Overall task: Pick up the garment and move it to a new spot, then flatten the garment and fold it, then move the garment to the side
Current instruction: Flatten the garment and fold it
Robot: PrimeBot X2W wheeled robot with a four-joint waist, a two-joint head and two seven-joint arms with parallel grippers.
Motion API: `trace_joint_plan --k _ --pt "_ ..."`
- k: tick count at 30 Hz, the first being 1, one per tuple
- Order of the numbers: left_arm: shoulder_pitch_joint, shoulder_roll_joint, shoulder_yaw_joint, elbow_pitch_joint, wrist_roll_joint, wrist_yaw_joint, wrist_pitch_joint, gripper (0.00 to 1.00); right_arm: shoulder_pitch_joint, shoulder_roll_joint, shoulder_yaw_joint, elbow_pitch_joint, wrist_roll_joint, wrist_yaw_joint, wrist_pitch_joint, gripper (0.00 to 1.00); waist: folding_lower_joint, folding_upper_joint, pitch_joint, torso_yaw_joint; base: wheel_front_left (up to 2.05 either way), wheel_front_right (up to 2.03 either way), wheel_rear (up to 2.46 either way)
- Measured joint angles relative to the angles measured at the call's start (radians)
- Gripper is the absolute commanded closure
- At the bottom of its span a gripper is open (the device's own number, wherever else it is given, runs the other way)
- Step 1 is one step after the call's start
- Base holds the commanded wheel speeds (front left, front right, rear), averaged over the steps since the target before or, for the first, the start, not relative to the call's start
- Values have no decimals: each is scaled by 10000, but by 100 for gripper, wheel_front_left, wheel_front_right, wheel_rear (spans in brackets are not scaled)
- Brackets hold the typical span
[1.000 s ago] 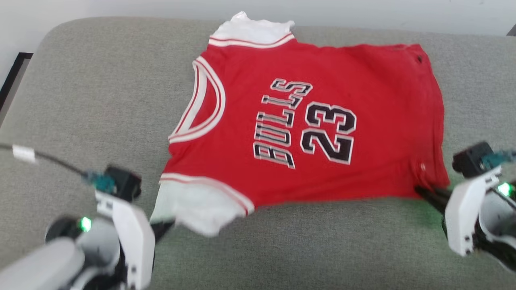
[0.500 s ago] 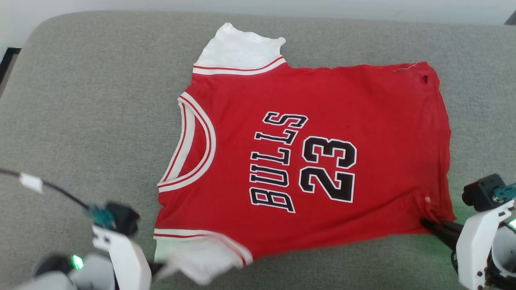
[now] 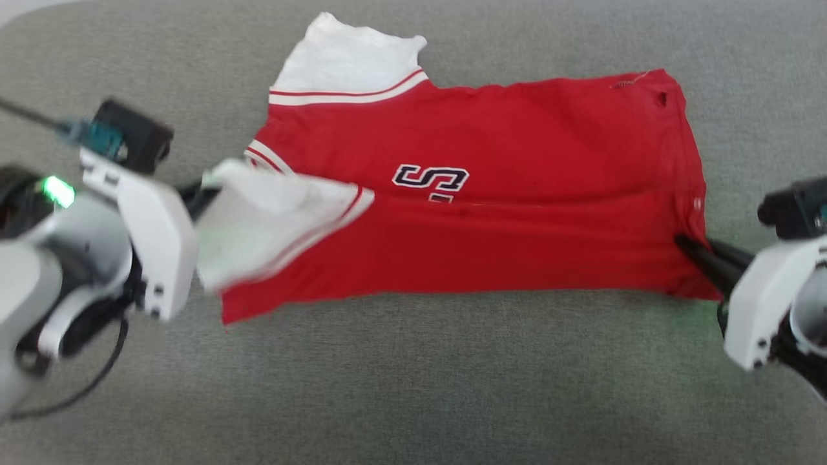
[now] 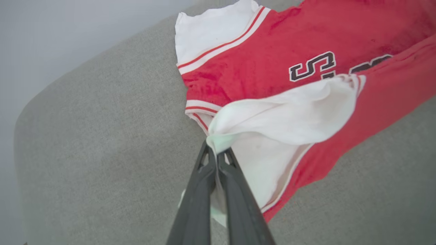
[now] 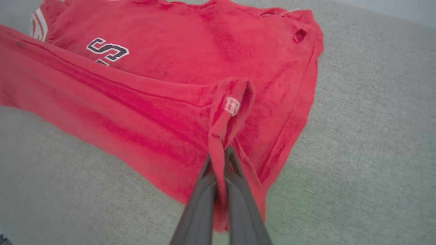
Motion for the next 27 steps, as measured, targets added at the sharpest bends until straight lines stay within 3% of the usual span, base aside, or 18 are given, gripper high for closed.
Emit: trace_joint_plan --k 7,18,19,20,21,22,23,24,27 --pt "-1316 -1639 -376 2796 569 -1325 -98 100 -1526 314 399 1402 -451 -2 -161 100 0 0 467 -154 0 0 0" --pt "-1796 -3684 -765 7102 52 -2608 0 100 -3147 832 1523 3937 -479 0 -385 100 0 0 912 -294 0 0 0" --pt "-1830 -3810 -754 7386 -46 -2679 13 100 -3261 857 1622 4067 -458 0 -428 97 0 0 916 -296 0 0 0" --pt "-1895 -3921 -734 7611 -102 -2736 25 100 -3346 859 1714 4226 -441 0 -426 85 0 0 910 -299 0 0 0" --pt "-1951 -4017 -719 7820 -109 -2769 -23 95 -3428 849 1802 4355 -441 0 -362 65 0 0 897 -307 0 0 0" --pt "-1986 -4090 -727 8002 -109 -2823 -88 70 -3506 838 1893 4428 -435 0 -330 33 0 0 875 -313 0 0 0" --pt "-2000 -4132 -732 8123 -109 -2874 -115 33 -3549 855 1902 4508 -387 0 -330 0 0 0 842 -317 0 0 0" --pt "-2008 -4167 -717 8222 -123 -2888 -161 0 -3567 876 1910 4552 -345 0 -337 0 0 0 804 -320 0 0 0" --pt "-2038 -4174 -723 8333 -167 -2934 -188 0 -3576 844 1994 4518 -366 4 -408 0 0 0 702 -315 0 0 0"
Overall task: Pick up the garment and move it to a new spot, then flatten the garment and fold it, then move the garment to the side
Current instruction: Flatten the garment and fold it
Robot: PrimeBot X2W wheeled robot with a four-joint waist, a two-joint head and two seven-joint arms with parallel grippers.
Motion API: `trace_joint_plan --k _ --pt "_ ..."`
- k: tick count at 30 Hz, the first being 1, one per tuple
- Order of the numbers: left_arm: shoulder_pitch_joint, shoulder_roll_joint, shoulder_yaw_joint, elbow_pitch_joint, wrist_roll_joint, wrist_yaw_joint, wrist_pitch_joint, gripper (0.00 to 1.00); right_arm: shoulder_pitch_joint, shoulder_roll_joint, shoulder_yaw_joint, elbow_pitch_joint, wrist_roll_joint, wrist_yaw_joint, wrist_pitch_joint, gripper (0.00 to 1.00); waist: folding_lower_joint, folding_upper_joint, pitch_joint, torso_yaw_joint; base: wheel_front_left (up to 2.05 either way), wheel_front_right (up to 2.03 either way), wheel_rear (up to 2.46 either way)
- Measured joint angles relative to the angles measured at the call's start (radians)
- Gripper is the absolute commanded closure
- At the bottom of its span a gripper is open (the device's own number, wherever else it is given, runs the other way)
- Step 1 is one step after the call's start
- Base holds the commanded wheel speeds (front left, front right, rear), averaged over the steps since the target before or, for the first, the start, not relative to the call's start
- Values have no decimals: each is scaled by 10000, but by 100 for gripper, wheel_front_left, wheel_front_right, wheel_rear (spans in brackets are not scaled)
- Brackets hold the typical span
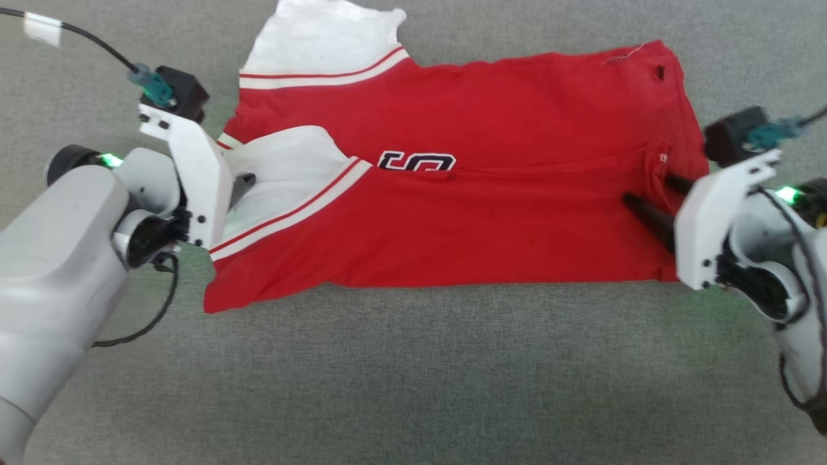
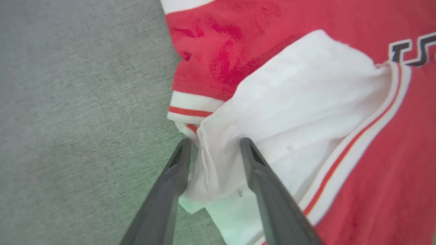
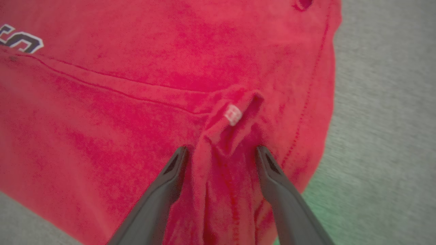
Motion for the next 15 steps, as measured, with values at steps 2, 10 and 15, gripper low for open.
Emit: trace_joint_plan --k 2,10,15 --pt "-18 125 -6 -15 2 -40 -38 0 128 -92 -192 -50 -2 -4 -224 0 0 0 -117 21 0 0 0" --pt "83 792 65 -1145 -161 337 207 0 1043 -21 -1662 -1235 -514 -8 -1852 0 0 0 -654 175 0 0 0" --pt "719 1390 -15 -2660 -301 1083 826 0 1845 681 -3001 -2174 -1486 -8 -3085 0 0 0 -946 205 0 0 0"
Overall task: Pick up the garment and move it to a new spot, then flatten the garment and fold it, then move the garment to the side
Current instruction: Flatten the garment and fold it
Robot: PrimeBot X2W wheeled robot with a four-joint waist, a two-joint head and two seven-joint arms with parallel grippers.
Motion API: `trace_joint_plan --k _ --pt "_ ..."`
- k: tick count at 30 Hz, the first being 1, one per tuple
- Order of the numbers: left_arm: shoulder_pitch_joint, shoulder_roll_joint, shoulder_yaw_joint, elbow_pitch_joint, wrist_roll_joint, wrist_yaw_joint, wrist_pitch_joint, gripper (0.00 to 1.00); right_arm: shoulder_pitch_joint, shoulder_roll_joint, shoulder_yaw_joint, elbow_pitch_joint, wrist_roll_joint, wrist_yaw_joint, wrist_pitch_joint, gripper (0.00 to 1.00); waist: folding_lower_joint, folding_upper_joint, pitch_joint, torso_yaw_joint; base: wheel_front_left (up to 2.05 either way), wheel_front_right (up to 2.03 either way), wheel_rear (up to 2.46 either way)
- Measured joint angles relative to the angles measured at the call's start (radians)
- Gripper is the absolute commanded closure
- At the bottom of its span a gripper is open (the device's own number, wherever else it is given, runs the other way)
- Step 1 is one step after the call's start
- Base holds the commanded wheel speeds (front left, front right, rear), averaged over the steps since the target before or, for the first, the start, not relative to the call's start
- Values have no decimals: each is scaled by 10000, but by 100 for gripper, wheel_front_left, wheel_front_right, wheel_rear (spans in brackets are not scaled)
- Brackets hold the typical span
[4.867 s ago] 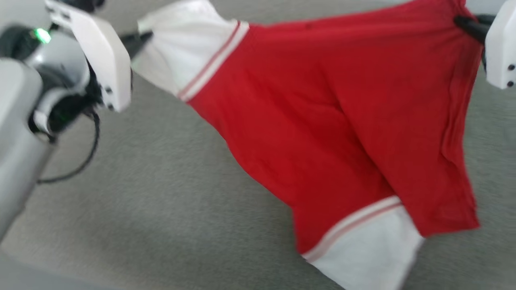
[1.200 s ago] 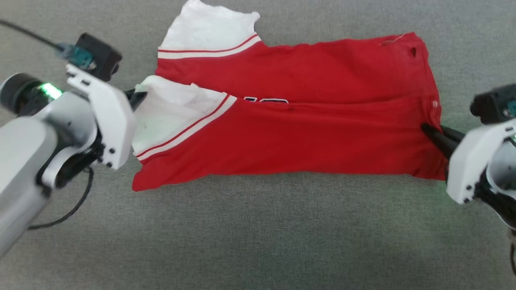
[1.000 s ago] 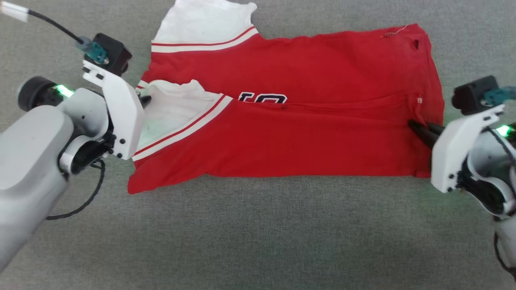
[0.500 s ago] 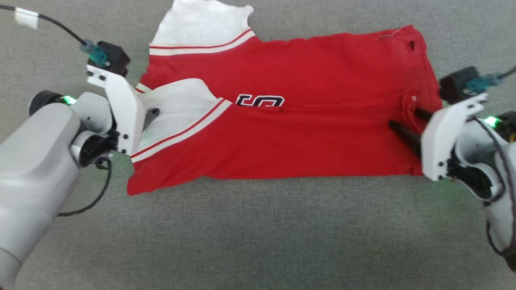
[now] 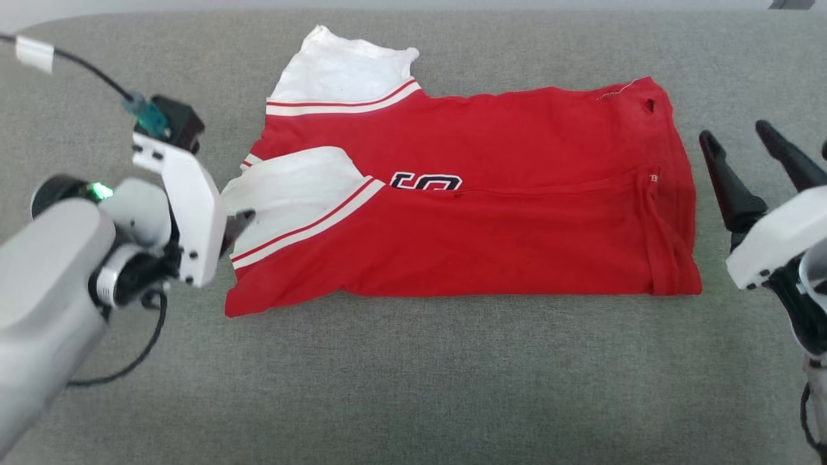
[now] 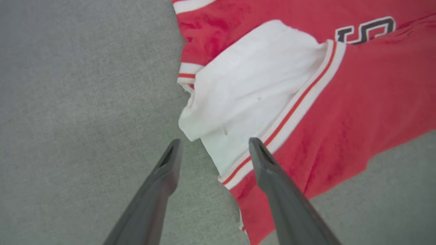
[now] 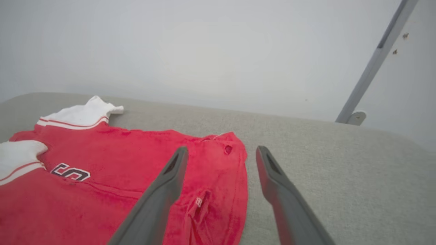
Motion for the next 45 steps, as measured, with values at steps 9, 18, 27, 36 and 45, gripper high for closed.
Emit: trace_joint_plan --k 9,18,27,36,45 --pt "1778 1141 38 -2813 -869 1933 779 0 1362 1687 -1697 -1827 -1436 0 -1323 0 0 0 -153 -419 0 0 0" --pt "2478 1365 173 -2522 -1313 2610 717 0 2429 2585 -1964 -2489 -1597 0 -884 0 0 0 -28 -876 0 0 0" --pt "2380 800 364 -1087 -1875 2021 803 100 2531 2452 -1467 -1948 -1137 0 706 0 0 0 363 -1085 0 0 0" --pt "1830 173 221 -399 -1730 1478 796 100 1546 1720 -731 -332 -656 0 3361 0 0 1 654 -740 0 0 0" --pt "1507 -401 150 159 -1626 1068 639 100 629 982 86 535 -240 -42 5279 100 0 1 803 -275 0 0 0"
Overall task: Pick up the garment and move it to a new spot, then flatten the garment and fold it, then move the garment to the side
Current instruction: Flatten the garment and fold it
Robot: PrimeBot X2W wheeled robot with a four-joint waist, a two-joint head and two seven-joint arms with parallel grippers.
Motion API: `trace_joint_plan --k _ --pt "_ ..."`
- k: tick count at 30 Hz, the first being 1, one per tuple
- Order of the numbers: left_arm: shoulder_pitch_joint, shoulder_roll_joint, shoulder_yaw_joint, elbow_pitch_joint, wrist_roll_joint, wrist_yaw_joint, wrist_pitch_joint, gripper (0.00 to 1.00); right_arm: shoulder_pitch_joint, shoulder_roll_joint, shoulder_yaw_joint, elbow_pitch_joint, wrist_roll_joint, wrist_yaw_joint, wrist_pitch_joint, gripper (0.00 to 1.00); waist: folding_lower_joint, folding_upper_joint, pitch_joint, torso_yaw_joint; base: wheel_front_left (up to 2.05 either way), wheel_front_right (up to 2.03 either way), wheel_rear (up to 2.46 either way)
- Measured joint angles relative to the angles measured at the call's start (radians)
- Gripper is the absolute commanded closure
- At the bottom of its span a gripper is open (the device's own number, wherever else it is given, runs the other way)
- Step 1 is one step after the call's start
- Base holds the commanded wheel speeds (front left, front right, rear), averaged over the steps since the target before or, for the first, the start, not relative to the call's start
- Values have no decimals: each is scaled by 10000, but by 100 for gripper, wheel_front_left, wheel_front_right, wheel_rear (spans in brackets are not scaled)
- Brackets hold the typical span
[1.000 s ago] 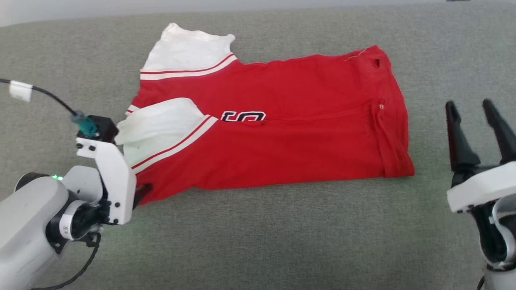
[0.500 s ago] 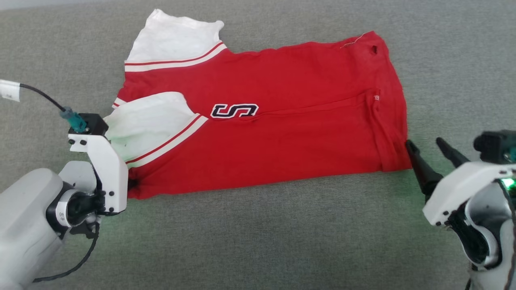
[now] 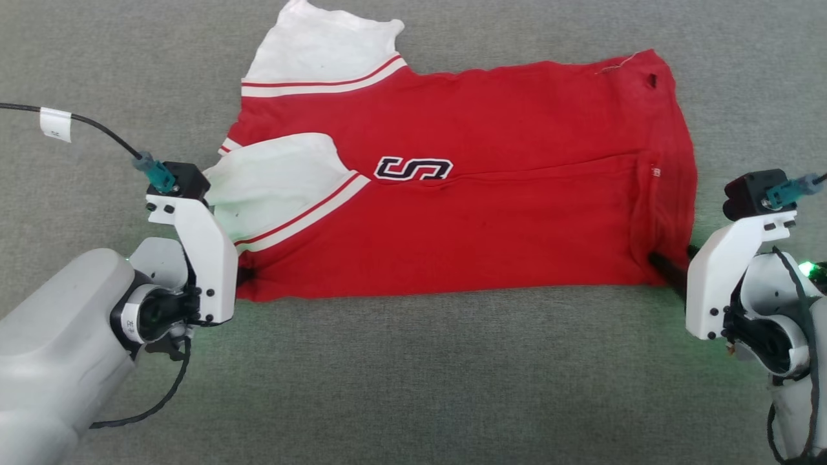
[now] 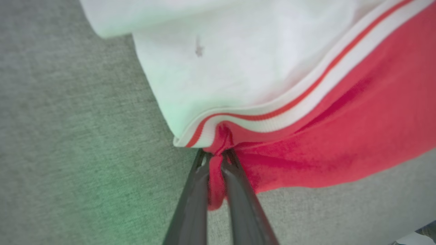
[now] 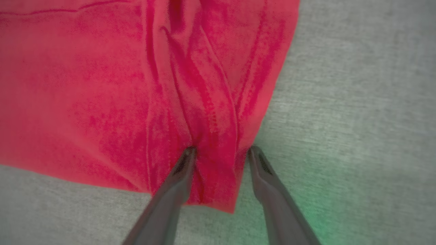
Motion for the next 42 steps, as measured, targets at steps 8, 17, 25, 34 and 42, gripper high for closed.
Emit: trace_joint_plan --k 8,17,25,34,42 --pt "-71 -40 -42 31 119 -226 -136 100 35 -382 59 -525 782 15 974 100 0 -1 -181 168 0 0 0" --pt "229 974 -58 -1536 136 347 217 100 852 -828 -460 -2092 1152 42 2017 100 0 -4 -527 278 0 0 0" --pt "1186 2290 -115 -4311 130 1647 495 100 2122 -763 -1360 -3985 1210 44 3116 100 0 -4 -689 392 0 0 0" --pt "1940 2433 -445 -5302 222 2347 474 100 3151 -242 -1682 -4698 759 42 3248 69 0 -3 -585 459 0 0 0" --pt "1945 1956 -328 -4265 121 1983 52 0 3011 207 -1127 -3659 316 42 1962 0 0 -3 -545 325 0 0 0"
